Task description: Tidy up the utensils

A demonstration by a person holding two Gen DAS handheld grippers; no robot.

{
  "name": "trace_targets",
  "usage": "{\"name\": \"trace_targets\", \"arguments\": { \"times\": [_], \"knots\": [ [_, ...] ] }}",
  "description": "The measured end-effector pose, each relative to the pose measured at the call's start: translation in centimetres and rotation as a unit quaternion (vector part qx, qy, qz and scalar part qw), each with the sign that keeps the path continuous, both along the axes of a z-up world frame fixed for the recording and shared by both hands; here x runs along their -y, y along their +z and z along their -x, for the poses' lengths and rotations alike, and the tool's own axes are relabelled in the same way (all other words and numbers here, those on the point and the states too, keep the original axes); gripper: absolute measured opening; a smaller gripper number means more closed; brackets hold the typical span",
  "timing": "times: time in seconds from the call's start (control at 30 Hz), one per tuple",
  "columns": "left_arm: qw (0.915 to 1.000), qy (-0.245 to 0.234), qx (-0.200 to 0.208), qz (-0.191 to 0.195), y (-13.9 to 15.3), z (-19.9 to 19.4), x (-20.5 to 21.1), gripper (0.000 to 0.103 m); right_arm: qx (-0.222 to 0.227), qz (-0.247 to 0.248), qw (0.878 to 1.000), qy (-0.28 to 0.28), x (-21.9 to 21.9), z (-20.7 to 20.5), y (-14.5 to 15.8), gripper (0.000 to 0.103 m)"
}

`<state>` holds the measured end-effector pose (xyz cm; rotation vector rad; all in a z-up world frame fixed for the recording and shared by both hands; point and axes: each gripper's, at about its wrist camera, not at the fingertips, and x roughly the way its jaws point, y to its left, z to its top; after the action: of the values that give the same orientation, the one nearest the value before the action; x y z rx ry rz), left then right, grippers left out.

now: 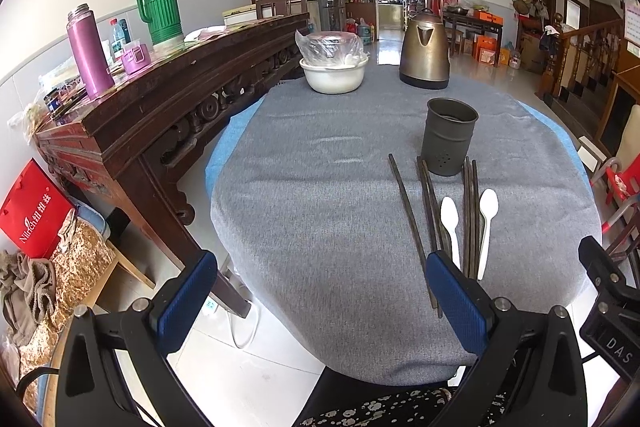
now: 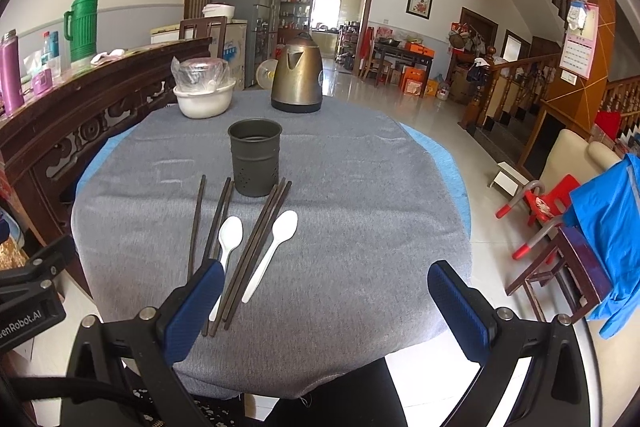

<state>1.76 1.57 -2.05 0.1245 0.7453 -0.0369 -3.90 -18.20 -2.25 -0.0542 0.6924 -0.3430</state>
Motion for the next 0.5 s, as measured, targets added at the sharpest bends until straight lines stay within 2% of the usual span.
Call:
{"name": "trace_targets", "arguments": {
  "times": [0.5],
  "knots": [
    [0.9998, 0.001, -0.015, 0.009, -0.52, -0.37, -0.30, 0.103, -0.016, 0.003, 1.000, 0.004, -0.41, -0.50, -0.78, 0.102]
  ]
}}
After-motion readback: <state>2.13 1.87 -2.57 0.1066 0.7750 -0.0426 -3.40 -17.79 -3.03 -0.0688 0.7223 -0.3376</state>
